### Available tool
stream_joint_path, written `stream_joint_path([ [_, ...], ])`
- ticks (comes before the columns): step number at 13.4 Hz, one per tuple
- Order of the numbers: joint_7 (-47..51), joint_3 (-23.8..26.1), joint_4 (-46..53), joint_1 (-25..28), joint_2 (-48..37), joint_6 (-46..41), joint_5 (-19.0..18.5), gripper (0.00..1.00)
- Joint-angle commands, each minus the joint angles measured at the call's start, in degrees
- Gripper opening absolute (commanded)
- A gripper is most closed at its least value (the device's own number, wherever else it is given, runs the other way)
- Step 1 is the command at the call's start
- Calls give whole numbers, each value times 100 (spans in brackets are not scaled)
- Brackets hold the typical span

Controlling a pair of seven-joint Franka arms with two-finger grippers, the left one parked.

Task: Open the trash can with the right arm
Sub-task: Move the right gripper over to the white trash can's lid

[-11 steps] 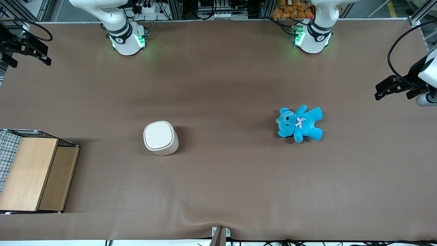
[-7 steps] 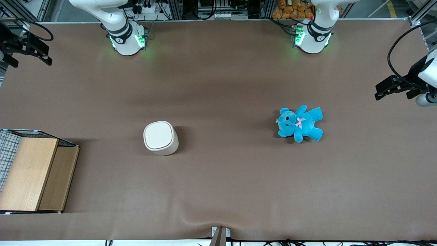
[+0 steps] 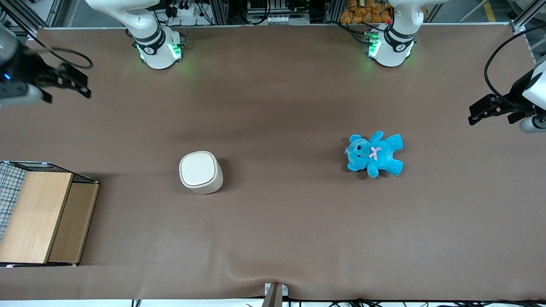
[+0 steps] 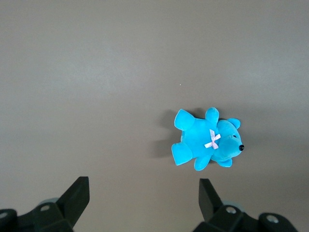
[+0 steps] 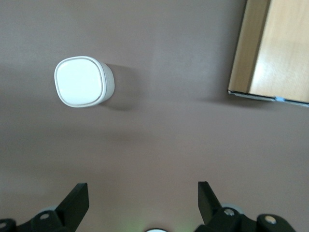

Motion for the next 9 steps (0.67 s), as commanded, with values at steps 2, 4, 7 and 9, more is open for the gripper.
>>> stream_joint_path([
  [2, 95, -23, 30, 272, 548, 505, 40, 60],
  [4, 112, -23, 30, 360, 759, 760, 31, 35],
  [7, 937, -23, 21, 763, 1014, 954, -309, 22],
  [9, 1000, -23, -5, 879, 1190, 1121, -461, 15],
])
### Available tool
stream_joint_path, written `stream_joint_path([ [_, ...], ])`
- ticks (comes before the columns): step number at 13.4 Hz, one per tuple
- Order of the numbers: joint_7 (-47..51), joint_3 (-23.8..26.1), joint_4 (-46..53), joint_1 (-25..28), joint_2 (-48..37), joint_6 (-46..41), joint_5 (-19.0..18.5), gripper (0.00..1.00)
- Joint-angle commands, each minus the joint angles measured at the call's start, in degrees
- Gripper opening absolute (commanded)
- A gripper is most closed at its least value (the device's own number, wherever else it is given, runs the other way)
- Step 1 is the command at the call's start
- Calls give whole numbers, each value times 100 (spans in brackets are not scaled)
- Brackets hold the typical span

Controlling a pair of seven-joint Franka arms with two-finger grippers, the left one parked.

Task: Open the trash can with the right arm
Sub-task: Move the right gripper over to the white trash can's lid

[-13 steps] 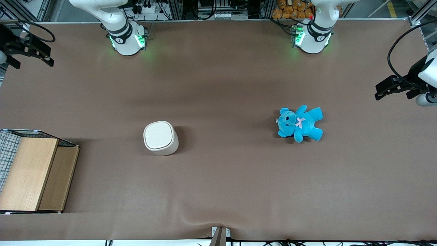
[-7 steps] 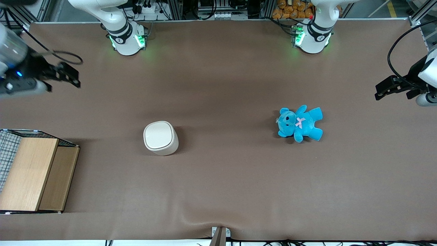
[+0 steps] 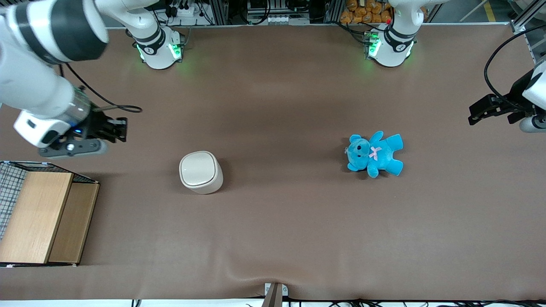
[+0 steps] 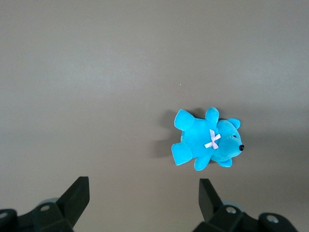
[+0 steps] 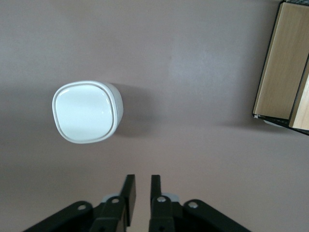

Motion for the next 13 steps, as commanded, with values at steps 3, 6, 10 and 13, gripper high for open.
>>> stream_joint_path([
  [3, 269, -30, -187, 179, 250, 522, -195, 3],
  [6, 489, -21, -442, 250, 390, 1014, -186, 0],
  [10, 560, -30, -583, 399, 864, 1621, -186, 0],
  [13, 665, -21, -872, 443, 1067, 2279, -186, 0],
])
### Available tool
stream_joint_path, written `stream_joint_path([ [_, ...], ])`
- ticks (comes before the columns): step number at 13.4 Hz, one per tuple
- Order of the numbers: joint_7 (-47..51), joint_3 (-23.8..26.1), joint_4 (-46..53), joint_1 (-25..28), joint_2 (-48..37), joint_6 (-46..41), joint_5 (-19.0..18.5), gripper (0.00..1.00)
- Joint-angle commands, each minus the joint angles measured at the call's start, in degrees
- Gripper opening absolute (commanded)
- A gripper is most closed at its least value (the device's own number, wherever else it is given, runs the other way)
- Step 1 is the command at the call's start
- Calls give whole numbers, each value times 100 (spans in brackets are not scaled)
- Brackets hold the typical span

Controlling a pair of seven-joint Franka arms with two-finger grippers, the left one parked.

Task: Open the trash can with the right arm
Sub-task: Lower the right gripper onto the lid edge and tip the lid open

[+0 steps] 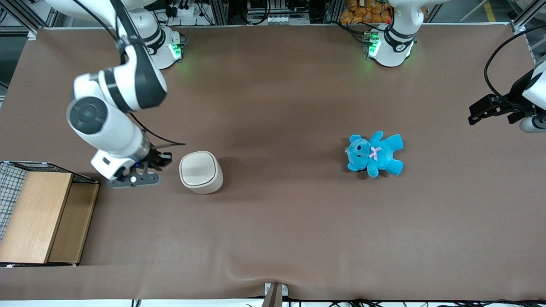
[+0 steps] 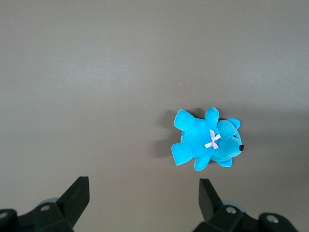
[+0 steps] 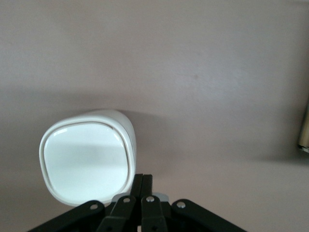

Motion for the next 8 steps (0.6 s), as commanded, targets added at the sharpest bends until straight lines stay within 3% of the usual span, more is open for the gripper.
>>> stream_joint_path([
  [1, 155, -31, -259, 121, 98, 464, -126, 0],
  [8, 217, -31, -400, 350, 363, 597, -134, 0],
])
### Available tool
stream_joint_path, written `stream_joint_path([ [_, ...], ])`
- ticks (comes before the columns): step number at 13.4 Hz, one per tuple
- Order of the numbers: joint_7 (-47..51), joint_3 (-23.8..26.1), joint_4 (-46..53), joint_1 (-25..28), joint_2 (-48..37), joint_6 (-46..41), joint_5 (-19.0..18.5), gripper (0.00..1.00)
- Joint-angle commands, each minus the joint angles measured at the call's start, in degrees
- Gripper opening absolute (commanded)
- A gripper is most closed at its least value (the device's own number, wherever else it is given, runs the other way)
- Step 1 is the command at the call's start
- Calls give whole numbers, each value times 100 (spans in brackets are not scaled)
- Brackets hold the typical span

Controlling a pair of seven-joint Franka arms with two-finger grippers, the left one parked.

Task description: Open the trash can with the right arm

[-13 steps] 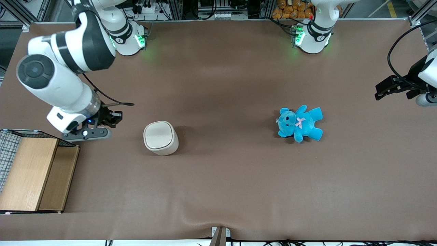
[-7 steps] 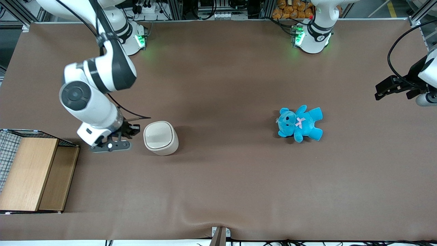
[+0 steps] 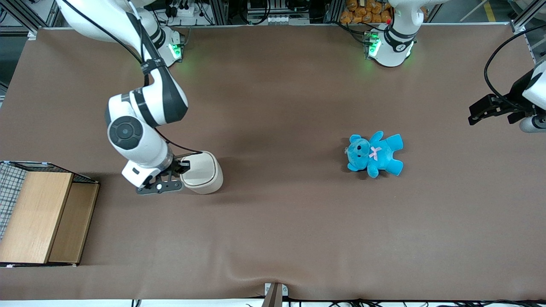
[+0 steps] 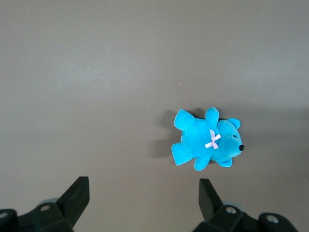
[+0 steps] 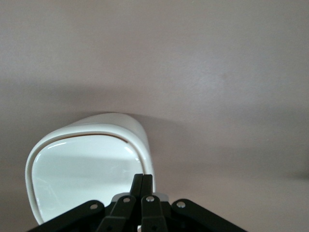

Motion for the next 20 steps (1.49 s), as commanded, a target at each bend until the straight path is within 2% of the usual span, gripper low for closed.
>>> stream_joint_path([
  [1, 157, -33, -256, 95, -87, 111, -134, 0],
  [11, 157, -33, -740, 95, -43, 796, -134, 0],
  [16, 175, -33, -671, 87, -113, 640, -134, 0],
  [18, 166, -41, -216, 43, -192, 62, -73, 99],
  [20, 140, -85, 608, 16, -298, -877, -73, 100],
])
